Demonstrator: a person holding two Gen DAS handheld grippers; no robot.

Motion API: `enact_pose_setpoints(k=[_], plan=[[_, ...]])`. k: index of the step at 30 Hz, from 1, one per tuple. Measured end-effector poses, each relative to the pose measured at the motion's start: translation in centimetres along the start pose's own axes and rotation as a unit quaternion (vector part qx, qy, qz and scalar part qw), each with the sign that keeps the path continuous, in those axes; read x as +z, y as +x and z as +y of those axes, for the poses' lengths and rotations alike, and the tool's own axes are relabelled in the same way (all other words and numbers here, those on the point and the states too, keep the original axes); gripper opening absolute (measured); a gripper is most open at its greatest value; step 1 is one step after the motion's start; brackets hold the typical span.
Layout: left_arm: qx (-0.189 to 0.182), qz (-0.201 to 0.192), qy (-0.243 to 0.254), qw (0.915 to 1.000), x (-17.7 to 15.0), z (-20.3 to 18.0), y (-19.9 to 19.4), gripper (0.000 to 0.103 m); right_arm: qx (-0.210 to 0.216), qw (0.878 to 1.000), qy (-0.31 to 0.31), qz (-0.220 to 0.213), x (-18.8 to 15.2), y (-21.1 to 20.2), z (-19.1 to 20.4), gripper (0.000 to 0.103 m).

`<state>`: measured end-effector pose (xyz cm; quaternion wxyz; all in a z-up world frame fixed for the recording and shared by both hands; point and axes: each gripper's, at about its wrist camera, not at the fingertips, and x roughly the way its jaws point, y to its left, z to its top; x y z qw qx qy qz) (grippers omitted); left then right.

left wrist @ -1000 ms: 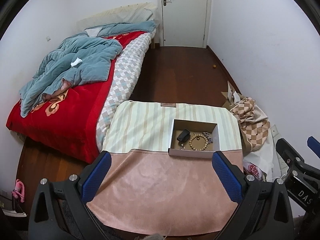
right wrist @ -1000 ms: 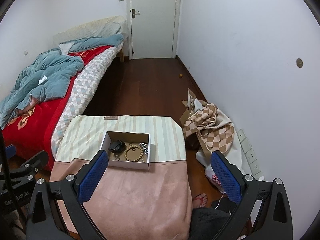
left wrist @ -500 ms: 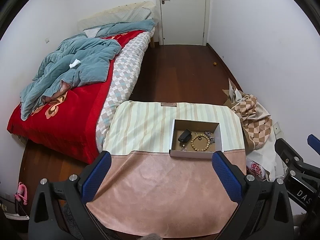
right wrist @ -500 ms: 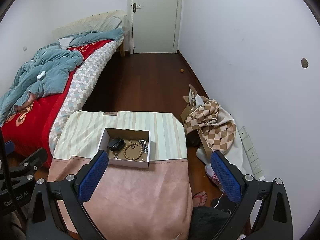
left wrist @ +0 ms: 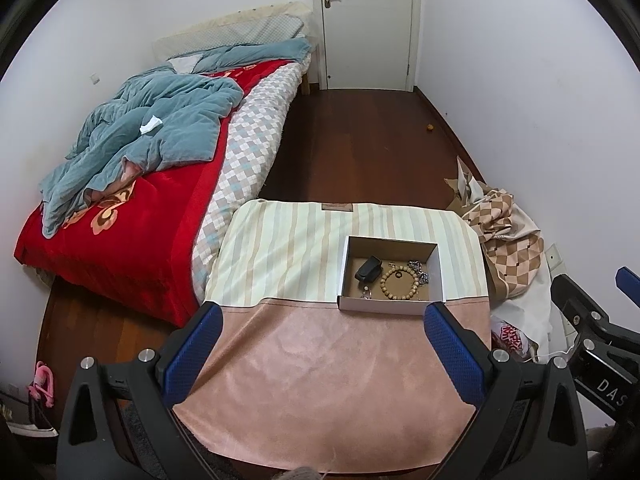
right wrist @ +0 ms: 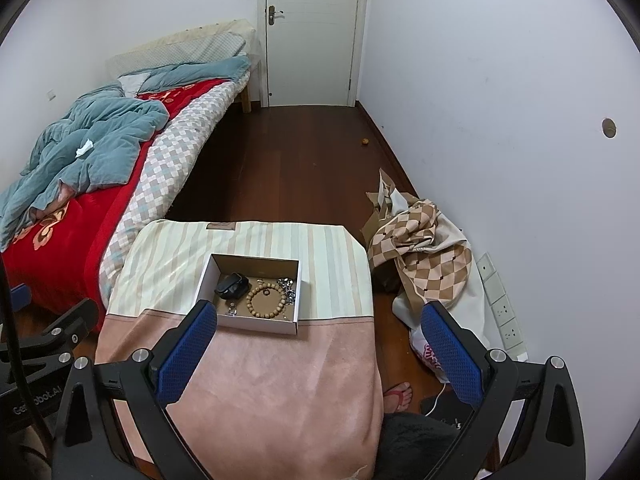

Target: Organize jewelry

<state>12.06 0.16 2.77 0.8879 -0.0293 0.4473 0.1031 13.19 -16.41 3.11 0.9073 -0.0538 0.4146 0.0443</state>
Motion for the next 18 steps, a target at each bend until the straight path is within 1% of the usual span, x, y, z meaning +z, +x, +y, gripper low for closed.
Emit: enact_pose_setpoints(k=[18], plan=[[0.002, -0.005, 0.000, 1.0000, 0.20, 0.15, -0.60, 0.103, -0.001, 1.000, 0.002, -0.001, -0.27, -0.26, 0.21, 0.103]])
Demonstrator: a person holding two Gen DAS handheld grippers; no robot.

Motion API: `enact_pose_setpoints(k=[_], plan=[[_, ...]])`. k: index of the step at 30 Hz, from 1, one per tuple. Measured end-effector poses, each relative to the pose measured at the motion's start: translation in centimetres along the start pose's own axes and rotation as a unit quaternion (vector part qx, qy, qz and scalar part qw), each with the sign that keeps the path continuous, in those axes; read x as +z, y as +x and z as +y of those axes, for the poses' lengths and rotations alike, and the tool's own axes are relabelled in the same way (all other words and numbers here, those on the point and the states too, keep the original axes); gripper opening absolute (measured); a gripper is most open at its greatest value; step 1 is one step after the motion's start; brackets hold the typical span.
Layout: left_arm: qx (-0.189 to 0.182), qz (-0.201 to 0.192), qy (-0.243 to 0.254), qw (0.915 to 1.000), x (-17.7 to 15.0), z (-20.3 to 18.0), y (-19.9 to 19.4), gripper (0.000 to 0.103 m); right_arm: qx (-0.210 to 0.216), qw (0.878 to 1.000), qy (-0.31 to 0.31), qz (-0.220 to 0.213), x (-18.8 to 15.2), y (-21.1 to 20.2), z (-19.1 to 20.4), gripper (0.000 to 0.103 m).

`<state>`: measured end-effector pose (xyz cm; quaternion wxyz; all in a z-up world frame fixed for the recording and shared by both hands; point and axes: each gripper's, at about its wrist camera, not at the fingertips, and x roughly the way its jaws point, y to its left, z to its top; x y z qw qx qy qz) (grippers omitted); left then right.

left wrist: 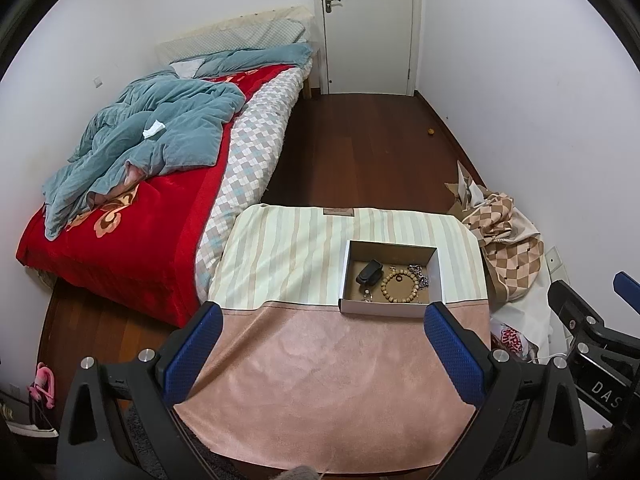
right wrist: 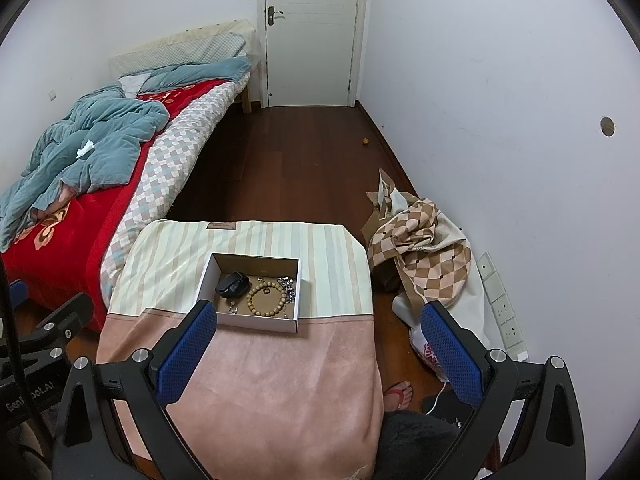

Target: Organize jewelry

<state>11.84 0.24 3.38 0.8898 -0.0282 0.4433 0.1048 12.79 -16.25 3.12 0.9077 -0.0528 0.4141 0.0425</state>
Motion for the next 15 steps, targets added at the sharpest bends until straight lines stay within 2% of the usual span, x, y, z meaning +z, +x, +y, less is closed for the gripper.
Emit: enact_pose_setpoints(k=[15], plan=[[-0.006, 0.008, -0.007, 0.9999, -0.28, -0.03, -0.02, 0.103, -0.001, 1.000, -0.001, 0.001, -0.22, -0.11, 0.06, 0.103]])
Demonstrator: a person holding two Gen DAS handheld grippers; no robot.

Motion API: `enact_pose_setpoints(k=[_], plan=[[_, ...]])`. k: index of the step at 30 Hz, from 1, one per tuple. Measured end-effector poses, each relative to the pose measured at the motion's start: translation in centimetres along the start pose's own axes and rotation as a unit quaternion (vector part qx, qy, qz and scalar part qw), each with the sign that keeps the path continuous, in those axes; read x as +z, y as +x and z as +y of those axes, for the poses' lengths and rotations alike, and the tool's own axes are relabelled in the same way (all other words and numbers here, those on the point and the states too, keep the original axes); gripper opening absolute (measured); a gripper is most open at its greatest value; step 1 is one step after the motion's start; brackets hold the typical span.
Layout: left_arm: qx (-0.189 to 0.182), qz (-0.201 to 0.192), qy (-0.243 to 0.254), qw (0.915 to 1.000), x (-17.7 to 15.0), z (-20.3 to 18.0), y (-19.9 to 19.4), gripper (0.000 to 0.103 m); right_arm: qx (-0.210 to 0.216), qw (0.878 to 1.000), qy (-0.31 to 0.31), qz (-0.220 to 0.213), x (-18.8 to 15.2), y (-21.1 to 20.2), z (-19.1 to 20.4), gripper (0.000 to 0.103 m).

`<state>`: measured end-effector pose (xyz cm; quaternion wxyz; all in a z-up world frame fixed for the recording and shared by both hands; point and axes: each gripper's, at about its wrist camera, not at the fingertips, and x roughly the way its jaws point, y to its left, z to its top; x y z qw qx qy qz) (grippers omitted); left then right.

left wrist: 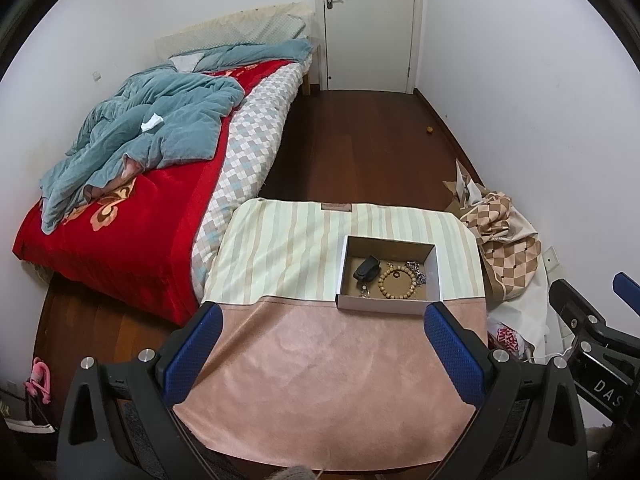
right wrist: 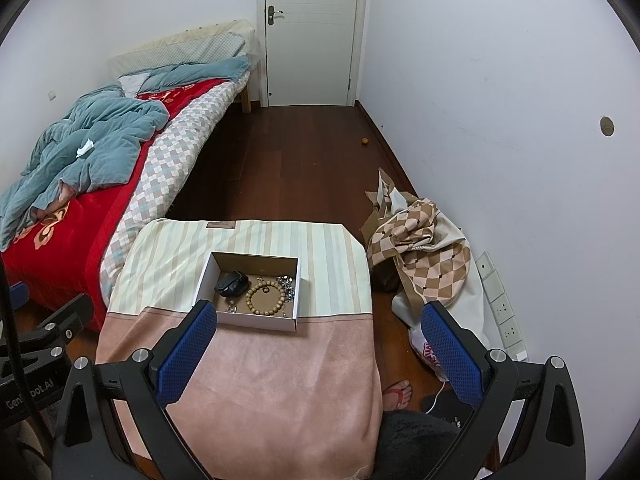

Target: Organize jewelry

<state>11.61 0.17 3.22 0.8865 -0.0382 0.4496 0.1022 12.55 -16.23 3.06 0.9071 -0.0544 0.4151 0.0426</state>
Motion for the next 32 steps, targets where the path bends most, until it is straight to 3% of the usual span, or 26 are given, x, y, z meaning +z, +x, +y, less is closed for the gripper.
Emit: enact_pose_setpoints(k=[32], plan=[[-0.006, -0.004, -0.005, 1.0000, -0.18, -0.01, 0.05, 0.103, -0.001, 1.000, -0.004, 0.005, -0.19, 0.23, -0.88, 0.103]])
